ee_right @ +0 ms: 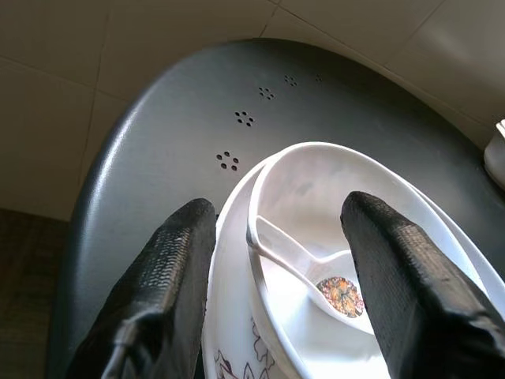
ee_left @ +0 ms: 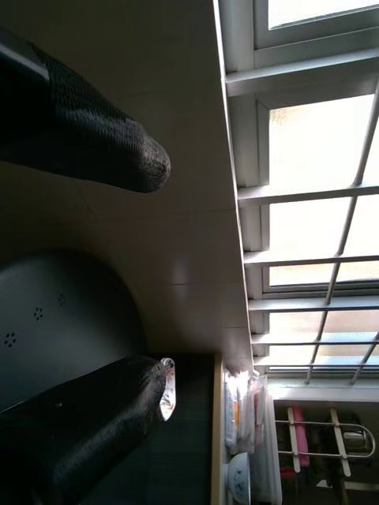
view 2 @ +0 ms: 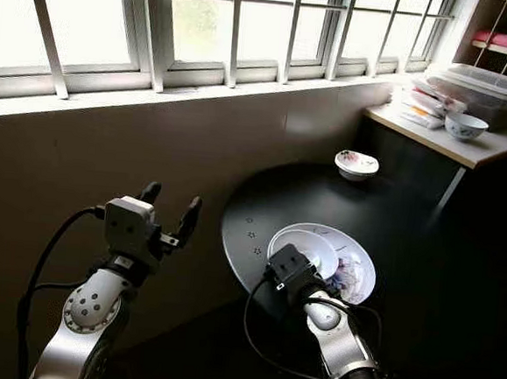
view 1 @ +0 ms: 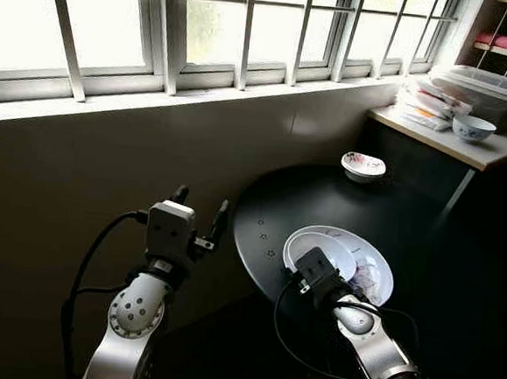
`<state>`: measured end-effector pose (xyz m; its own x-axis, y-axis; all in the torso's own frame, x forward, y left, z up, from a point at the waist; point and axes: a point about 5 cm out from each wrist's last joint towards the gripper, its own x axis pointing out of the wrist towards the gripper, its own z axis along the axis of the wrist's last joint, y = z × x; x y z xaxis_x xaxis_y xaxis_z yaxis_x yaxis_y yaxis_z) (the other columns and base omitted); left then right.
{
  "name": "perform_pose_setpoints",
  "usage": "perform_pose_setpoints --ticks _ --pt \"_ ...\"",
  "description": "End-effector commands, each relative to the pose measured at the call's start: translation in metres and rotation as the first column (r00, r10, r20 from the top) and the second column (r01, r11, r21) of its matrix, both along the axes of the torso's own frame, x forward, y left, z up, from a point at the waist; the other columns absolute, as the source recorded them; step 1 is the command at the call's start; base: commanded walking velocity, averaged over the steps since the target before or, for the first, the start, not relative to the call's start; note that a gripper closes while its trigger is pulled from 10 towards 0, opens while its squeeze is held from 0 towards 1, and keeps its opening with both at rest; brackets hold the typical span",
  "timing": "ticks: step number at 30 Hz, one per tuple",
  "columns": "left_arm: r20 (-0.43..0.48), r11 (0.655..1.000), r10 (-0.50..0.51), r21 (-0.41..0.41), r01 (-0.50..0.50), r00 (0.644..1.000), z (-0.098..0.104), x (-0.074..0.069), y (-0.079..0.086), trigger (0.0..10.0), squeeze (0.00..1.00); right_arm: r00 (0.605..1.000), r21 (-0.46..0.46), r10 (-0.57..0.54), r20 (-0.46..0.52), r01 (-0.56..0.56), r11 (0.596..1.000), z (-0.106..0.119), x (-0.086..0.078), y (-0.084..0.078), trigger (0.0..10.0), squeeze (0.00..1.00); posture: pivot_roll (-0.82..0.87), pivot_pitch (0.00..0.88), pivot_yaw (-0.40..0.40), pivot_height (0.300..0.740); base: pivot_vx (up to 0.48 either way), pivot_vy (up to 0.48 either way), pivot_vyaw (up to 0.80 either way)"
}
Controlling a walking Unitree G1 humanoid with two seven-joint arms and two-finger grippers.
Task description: Kitchen organization
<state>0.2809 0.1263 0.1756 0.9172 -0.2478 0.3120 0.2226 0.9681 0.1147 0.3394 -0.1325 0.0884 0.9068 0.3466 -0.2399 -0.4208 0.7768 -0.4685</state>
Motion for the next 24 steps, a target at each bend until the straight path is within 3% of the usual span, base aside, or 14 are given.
perform_pose_setpoints --ticks 1,3,4,5,6,7,9,10,24 --pt "-0.015 1.000 0.007 0.009 -0.007 1.000 -0.0034 0.0001 0.0009 10.0 0.00 1.000 0.015 -0.008 0.002 0.008 1.000 0.0020 0.0037 -0.0037 7.6 0.00 0.12 0.000 -0.059 0.740 0.000 0.000 0.00" --pt "-0.015 1.000 0.007 0.009 -0.007 1.000 -0.0035 0.0000 0.0010 10.0 0.00 1.000 0.016 -0.007 0.003 0.007 1.000 0.0016 0.0040 -0.0038 7.6 0.00 0.12 0.000 -0.059 0.740 0.000 0.000 0.00" --pt "-0.015 1.000 0.007 0.009 -0.007 1.000 -0.0036 0.0001 0.0010 10.0 0.00 1.000 0.020 -0.005 0.004 0.005 1.000 0.0015 0.0045 -0.0038 7.0 0.00 0.12 0.000 -0.058 0.740 0.000 0.000 0.00" --pt "-0.016 1.000 0.007 0.009 -0.007 1.000 -0.0037 0.0001 0.0011 10.0 0.00 1.000 0.022 -0.004 0.004 0.003 1.000 0.0013 0.0050 -0.0041 5.9 0.00 0.12 0.000 -0.058 0.740 0.000 0.000 0.00" --pt "-0.016 1.000 0.006 0.009 -0.006 1.000 -0.0037 0.0002 0.0010 10.0 0.00 1.000 0.030 -0.003 0.004 0.002 1.000 0.0010 0.0058 -0.0046 3.7 0.00 0.12 0.000 -0.058 0.740 0.000 0.000 0.00" --pt "-0.016 1.000 0.006 0.009 -0.006 1.000 -0.0037 0.0002 0.0010 10.0 0.00 1.000 0.030 -0.003 0.004 0.002 1.000 0.0010 0.0058 -0.0046 3.7 0.00 0.12 0.000 -0.058 0.740 0.000 0.000 0.00" --pt "-0.015 1.000 0.007 0.010 -0.006 1.000 -0.0038 0.0005 0.0010 10.0 0.00 1.000 0.037 0.006 0.006 -0.006 0.999 -0.0009 0.0062 -0.0051 0.4 0.00 0.12 0.000 -0.059 0.740 0.000 0.000 0.00" --pt "-0.015 1.000 0.007 0.011 -0.007 1.000 -0.0041 0.0007 0.0011 10.0 0.00 1.000 0.038 0.010 0.007 -0.010 0.999 -0.0017 0.0059 -0.0051 0.0 0.00 0.12 0.000 -0.059 0.740 0.000 0.000 0.00" --pt "-0.027 1.000 0.004 0.020 -0.003 1.000 -0.0083 0.0008 0.0007 10.0 0.00 0.997 -0.005 0.050 0.064 -0.050 0.999 -0.0041 0.0036 -0.0001 0.0 0.00 0.12 0.000 -0.056 0.740 0.000 0.000 0.00"
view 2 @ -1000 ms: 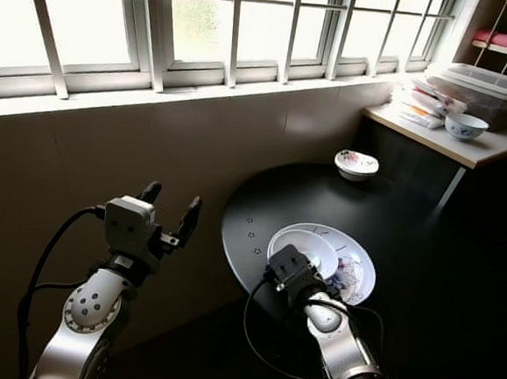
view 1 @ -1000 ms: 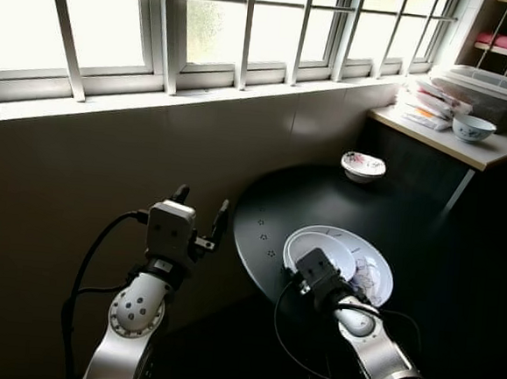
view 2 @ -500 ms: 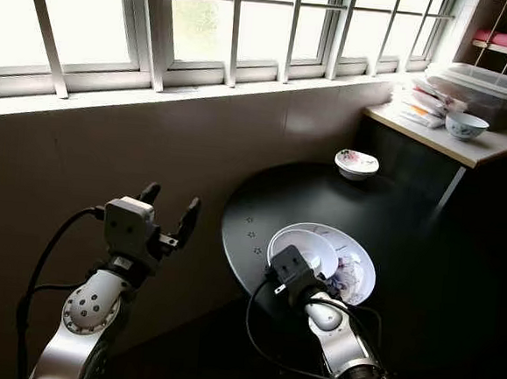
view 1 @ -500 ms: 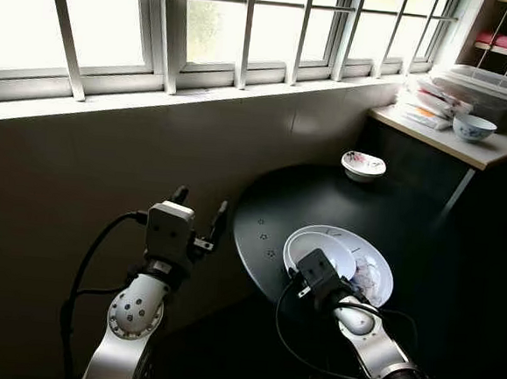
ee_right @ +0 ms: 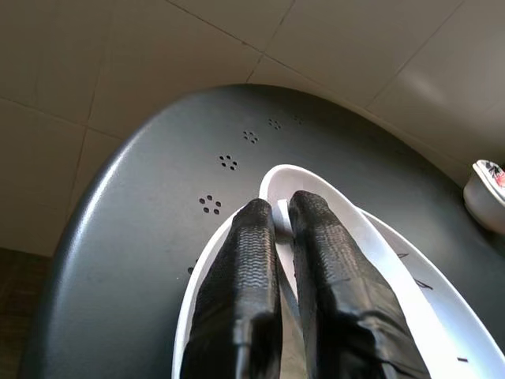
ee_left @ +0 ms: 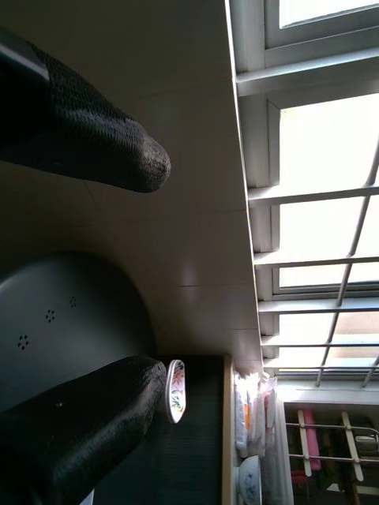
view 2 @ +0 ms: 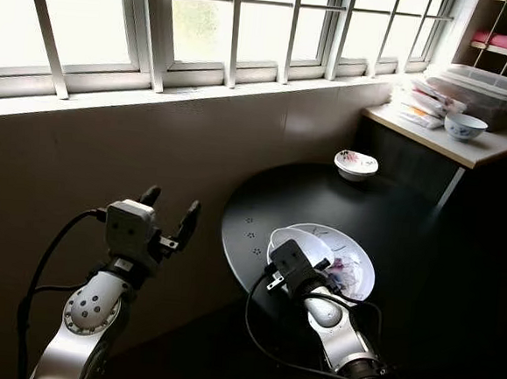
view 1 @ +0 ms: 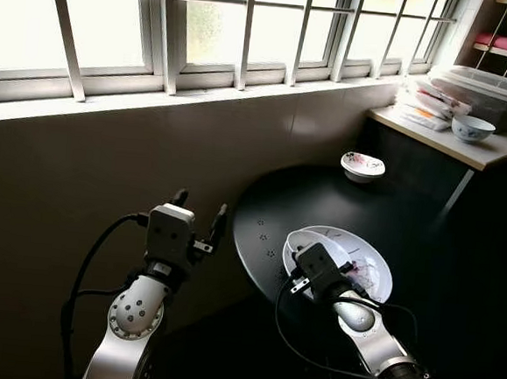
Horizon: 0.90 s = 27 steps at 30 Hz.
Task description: Kitchen organization
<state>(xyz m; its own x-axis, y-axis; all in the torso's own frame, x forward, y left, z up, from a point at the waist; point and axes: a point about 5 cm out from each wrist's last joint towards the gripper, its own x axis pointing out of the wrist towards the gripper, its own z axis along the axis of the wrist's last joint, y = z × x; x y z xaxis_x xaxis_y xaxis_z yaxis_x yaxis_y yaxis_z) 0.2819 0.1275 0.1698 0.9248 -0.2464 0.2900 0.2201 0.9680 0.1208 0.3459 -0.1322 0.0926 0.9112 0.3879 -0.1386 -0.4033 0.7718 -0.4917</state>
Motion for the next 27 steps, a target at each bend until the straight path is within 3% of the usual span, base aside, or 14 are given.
perform_pose_setpoints --ticks 1,6,7,8,9,11,12,16,19,26,27 --pt "-0.010 1.000 -0.003 0.010 0.003 1.000 -0.003 0.000 -0.001 10.0 0.00 0.999 -0.039 0.011 -0.035 -0.012 0.999 -0.009 -0.003 0.000 0.0 0.00 0.12 0.000 -0.056 0.740 0.000 0.000 0.00" --pt "-0.022 1.000 -0.006 0.015 0.006 1.000 -0.006 0.000 -0.001 10.0 0.00 0.998 -0.098 0.020 -0.058 -0.026 0.995 -0.016 -0.006 0.005 0.0 0.00 0.12 0.000 -0.056 0.740 0.000 0.000 0.00" --pt "-0.025 1.000 -0.008 0.015 0.008 1.000 -0.007 0.000 -0.001 10.0 0.00 0.997 -0.113 0.012 -0.074 -0.020 0.993 -0.019 -0.007 0.005 4.0 0.00 0.12 0.000 -0.056 0.740 0.000 0.000 0.00" --pt "-0.027 1.000 -0.009 0.016 0.010 1.000 -0.008 0.000 -0.002 10.0 0.00 0.996 -0.123 0.006 -0.084 -0.016 0.992 -0.020 -0.007 0.005 4.0 0.00 0.12 0.000 -0.056 0.740 0.000 0.000 0.00" --pt "-0.029 1.000 -0.011 0.016 0.011 1.000 -0.008 0.000 -0.002 10.0 0.00 0.995 -0.117 -0.007 -0.101 -0.005 0.993 -0.022 -0.007 0.005 10.0 0.00 0.12 0.000 -0.056 0.740 0.000 0.000 0.00" --pt "-0.030 1.000 -0.012 0.016 0.012 0.999 -0.008 0.000 -0.002 10.0 0.00 0.992 -0.104 -0.022 -0.121 0.009 0.995 -0.023 -0.007 0.004 10.0 0.00 0.12 0.000 -0.056 0.740 0.000 0.000 0.00" --pt "-0.033 1.000 -0.014 0.017 0.015 0.999 -0.010 0.000 -0.003 10.0 0.00 0.991 -0.055 -0.043 -0.130 0.036 0.998 -0.021 -0.005 0.002 10.0 1.00 0.12 0.000 -0.053 0.740 0.000 0.000 0.00" --pt "-0.037 1.000 -0.015 0.018 0.016 0.999 -0.011 0.000 -0.003 10.0 0.00 0.989 -0.048 -0.058 -0.136 0.052 0.997 -0.018 -0.003 0.000 10.0 1.00 0.12 0.000 -0.053 0.740 0.000 0.000 0.00" --pt "-0.039 1.000 -0.015 0.020 0.016 0.999 -0.012 0.000 -0.003 10.0 0.00 0.988 0.012 -0.058 -0.145 0.060 0.998 -0.012 0.000 0.001 10.0 1.00 0.12 0.000 -0.054 0.740 0.000 0.000 0.00" --pt "-0.042 1.000 -0.015 0.022 0.016 0.999 -0.014 0.000 -0.004 10.0 0.00 0.994 0.040 -0.066 -0.085 0.070 0.997 0.005 0.011 0.001 10.0 1.00 0.12 0.000 -0.059 0.740 0.000 0.000 0.00" --pt "-0.041 1.000 -0.012 0.023 0.013 0.999 -0.014 0.000 -0.003 10.0 0.00 0.995 0.067 -0.057 -0.081 0.063 0.996 0.009 0.014 0.002 10.0 0.73 0.12 0.000 -0.060 0.740 0.000 0.000 0.00"
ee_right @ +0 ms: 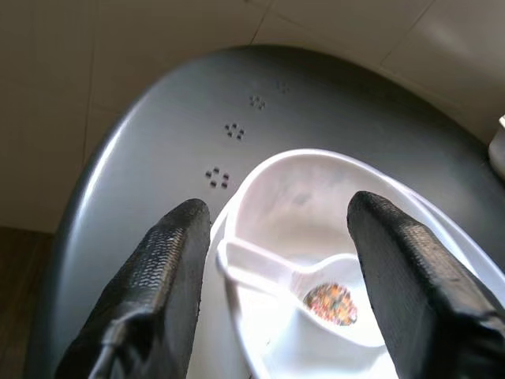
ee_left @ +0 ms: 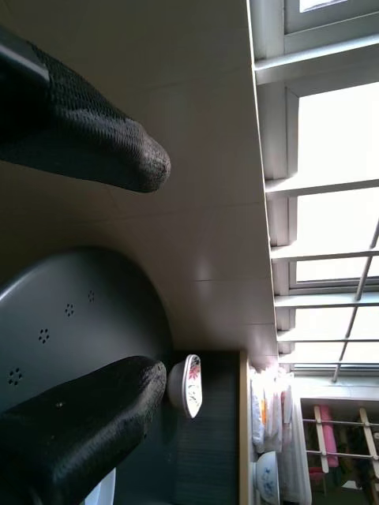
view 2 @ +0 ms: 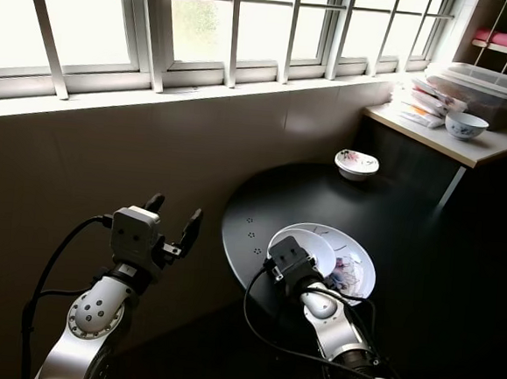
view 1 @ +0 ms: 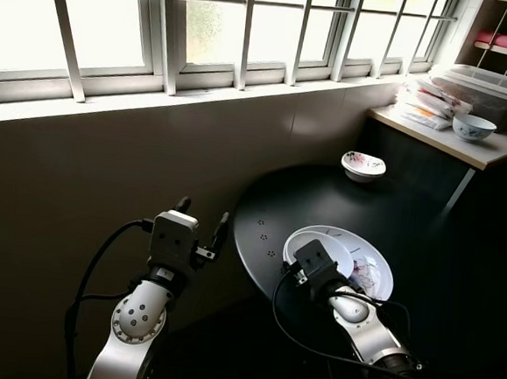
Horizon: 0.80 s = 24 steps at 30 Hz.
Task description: Kitchen organization
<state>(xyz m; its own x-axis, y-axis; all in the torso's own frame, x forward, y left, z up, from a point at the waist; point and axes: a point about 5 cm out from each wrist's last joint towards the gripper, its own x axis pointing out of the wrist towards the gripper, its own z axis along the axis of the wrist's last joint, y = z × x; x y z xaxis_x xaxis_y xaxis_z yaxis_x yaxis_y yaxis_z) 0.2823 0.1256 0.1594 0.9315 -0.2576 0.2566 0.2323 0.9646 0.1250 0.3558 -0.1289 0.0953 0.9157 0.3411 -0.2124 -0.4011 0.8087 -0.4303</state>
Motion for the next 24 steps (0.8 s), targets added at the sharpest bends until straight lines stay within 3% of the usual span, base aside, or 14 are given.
perform_pose_setpoints --ticks 1,2,3,4,5,7,10,11,12,13,16,24 --pt "-0.009 1.000 -0.004 0.011 0.004 1.000 -0.004 0.000 -0.001 10.0 0.00 1.000 0.039 -0.006 0.014 0.005 0.999 0.006 0.004 -0.002 10.0 0.73 0.12 0.000 -0.060 0.740 0.000 0.000 0.00" --pt "-0.009 1.000 -0.002 0.012 0.002 1.000 -0.004 0.000 -0.001 10.0 0.00 1.000 0.074 -0.006 0.014 0.005 0.997 0.010 0.006 -0.001 10.0 0.66 0.12 0.000 -0.061 0.740 0.000 0.000 0.00" --pt "-0.009 1.000 -0.001 0.012 0.001 1.000 -0.004 0.000 -0.001 10.0 0.00 1.000 0.090 -0.011 0.013 0.010 0.996 0.011 0.007 -0.002 10.0 0.67 0.12 0.000 -0.061 0.740 0.000 0.000 0.00" --pt "-0.009 1.000 -0.001 0.013 0.001 1.000 -0.005 0.000 -0.001 10.0 0.00 1.000 0.105 -0.013 0.012 0.011 0.994 0.013 0.008 -0.002 10.0 0.78 0.12 0.000 -0.061 0.740 0.000 0.000 0.00" --pt "-0.010 1.000 -0.001 0.013 0.001 1.000 -0.005 0.000 -0.001 10.0 0.00 1.000 0.109 -0.015 0.011 0.013 0.994 0.015 0.009 -0.003 10.0 0.82 0.12 0.000 -0.061 0.740 0.000 0.000 0.00" --pt "-0.010 1.000 -0.001 0.014 0.001 1.000 -0.005 0.000 -0.001 10.0 0.00 1.000 0.111 -0.015 0.009 0.014 0.994 0.016 0.010 -0.004 10.0 0.82 0.12 0.000 -0.061 0.740 0.000 0.000 0.00" --pt "-0.012 1.000 -0.002 0.015 0.002 1.000 -0.006 -0.001 -0.001 10.0 0.00 0.999 0.077 -0.035 -0.021 0.037 0.996 0.017 0.015 -0.014 10.0 0.74 0.13 0.000 -0.063 0.740 0.000 0.000 0.00" --pt "-0.013 1.000 -0.002 0.015 0.002 1.000 -0.006 -0.001 -0.001 10.0 0.00 0.999 0.073 -0.038 -0.028 0.040 0.997 0.017 0.015 -0.015 10.0 0.40 0.13 0.000 -0.063 0.740 0.000 0.000 0.00" --pt "-0.013 1.000 -0.002 0.015 0.002 1.000 -0.006 0.000 -0.001 10.0 0.00 0.998 0.068 -0.047 -0.032 0.049 0.996 0.018 0.017 -0.019 10.0 0.40 0.13 0.000 -0.063 0.740 0.000 0.000 0.00" --pt "-0.014 1.000 -0.001 0.016 0.001 1.000 -0.006 0.000 -0.001 10.0 0.00 0.998 0.055 -0.051 -0.032 0.053 0.997 0.019 0.018 -0.023 10.0 0.00 0.13 0.000 -0.065 0.740 0.000 0.000 0.00" --pt "-0.015 1.000 0.001 0.016 -0.001 1.000 -0.007 0.000 -0.001 10.0 0.00 0.998 0.043 -0.031 -0.050 0.033 0.999 0.019 0.019 -0.026 10.0 0.00 0.13 0.000 -0.065 0.740 0.000 0.000 0.00" --pt "-0.016 1.000 0.007 0.020 -0.006 1.000 -0.007 0.000 0.001 10.0 0.00 0.994 0.138 0.010 -0.111 0.006 0.990 0.012 0.016 -0.018 10.0 0.00 0.14 0.000 -0.068 0.740 0.000 0.000 0.00"
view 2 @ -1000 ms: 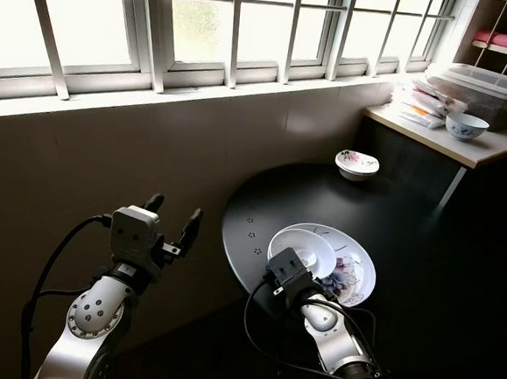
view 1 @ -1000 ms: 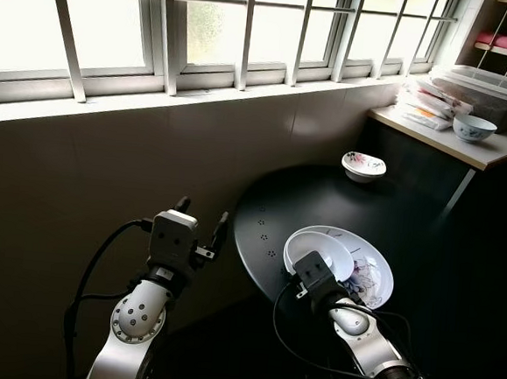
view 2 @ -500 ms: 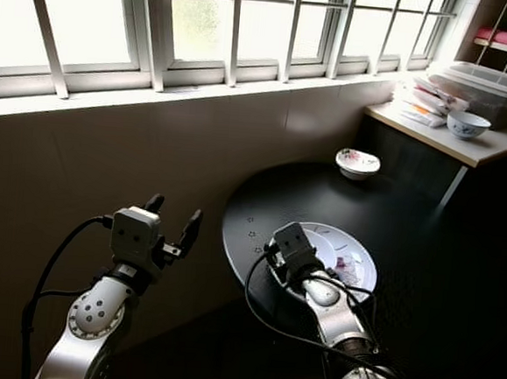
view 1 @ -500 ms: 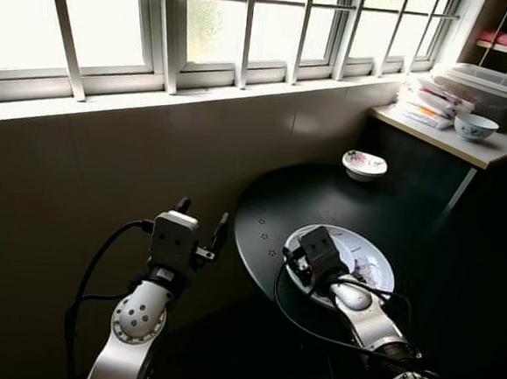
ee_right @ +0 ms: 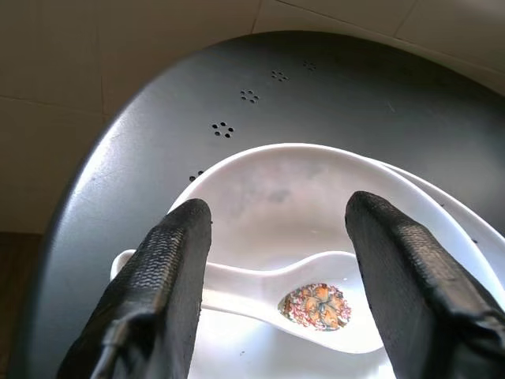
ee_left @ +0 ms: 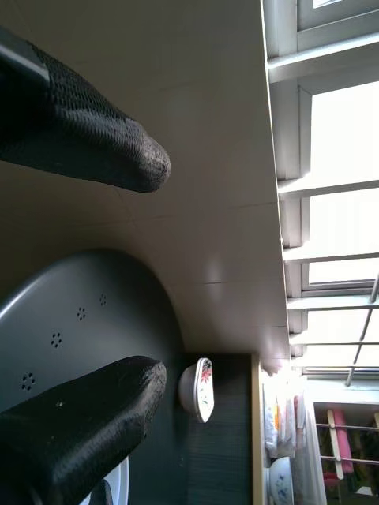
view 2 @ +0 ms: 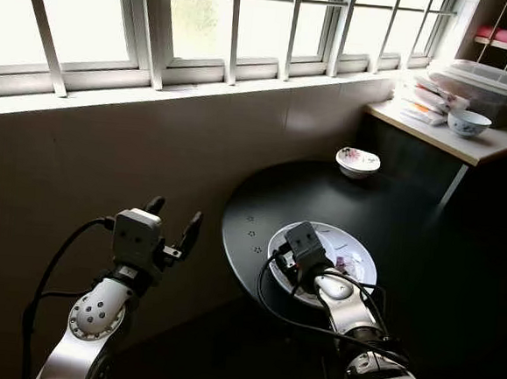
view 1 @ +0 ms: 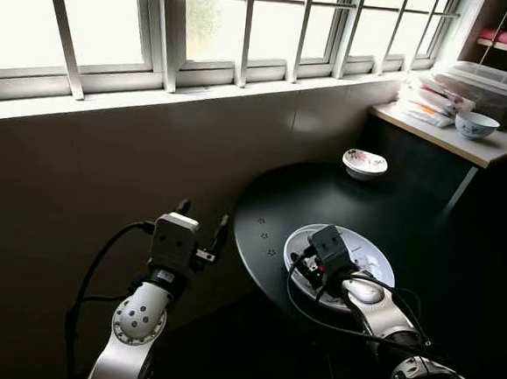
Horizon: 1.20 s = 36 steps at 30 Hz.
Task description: Kitchen organization
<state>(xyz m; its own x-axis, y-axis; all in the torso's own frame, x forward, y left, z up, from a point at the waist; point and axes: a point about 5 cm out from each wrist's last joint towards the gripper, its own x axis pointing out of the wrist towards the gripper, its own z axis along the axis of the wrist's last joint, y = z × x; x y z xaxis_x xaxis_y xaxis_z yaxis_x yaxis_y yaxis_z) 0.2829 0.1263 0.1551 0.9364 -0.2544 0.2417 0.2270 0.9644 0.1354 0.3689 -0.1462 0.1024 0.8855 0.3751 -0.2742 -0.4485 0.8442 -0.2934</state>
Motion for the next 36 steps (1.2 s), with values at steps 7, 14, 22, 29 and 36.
perform_pose_setpoints --ticks 7,14,22,29,36 --pt "0.003 1.000 0.004 0.005 -0.004 1.000 -0.001 -0.001 0.000 10.0 0.00 0.999 0.042 0.041 0.029 -0.042 0.998 0.003 0.000 0.013 10.0 0.00 0.13 0.000 -0.066 0.740 0.000 0.000 0.00" --pt "0.009 1.000 0.003 -0.001 -0.003 1.000 0.000 0.000 0.000 10.0 0.00 0.996 0.012 0.023 0.086 -0.024 1.000 0.007 0.001 0.010 10.0 0.00 0.13 0.000 -0.065 0.740 0.000 0.000 0.00" --pt "0.009 1.000 -0.001 -0.002 0.001 1.000 0.000 0.000 -0.002 10.0 0.00 0.995 0.032 0.021 0.096 -0.024 0.999 0.006 0.000 0.011 10.0 0.00 0.13 0.000 -0.066 0.740 0.000 0.000 0.00" --pt "0.012 1.000 -0.002 -0.004 0.002 1.000 0.000 0.000 -0.002 10.0 0.00 0.988 0.062 0.017 0.154 -0.027 0.998 0.015 0.002 0.014 10.0 0.00 0.13 0.000 -0.066 0.740 0.000 0.000 0.00" --pt "0.013 1.000 -0.001 -0.005 0.001 1.000 0.000 -0.001 -0.001 10.0 0.00 0.982 0.072 0.014 0.187 -0.028 0.997 0.019 0.002 0.014 10.0 0.00 0.13 0.000 -0.065 0.740 0.000 0.000 0.00"
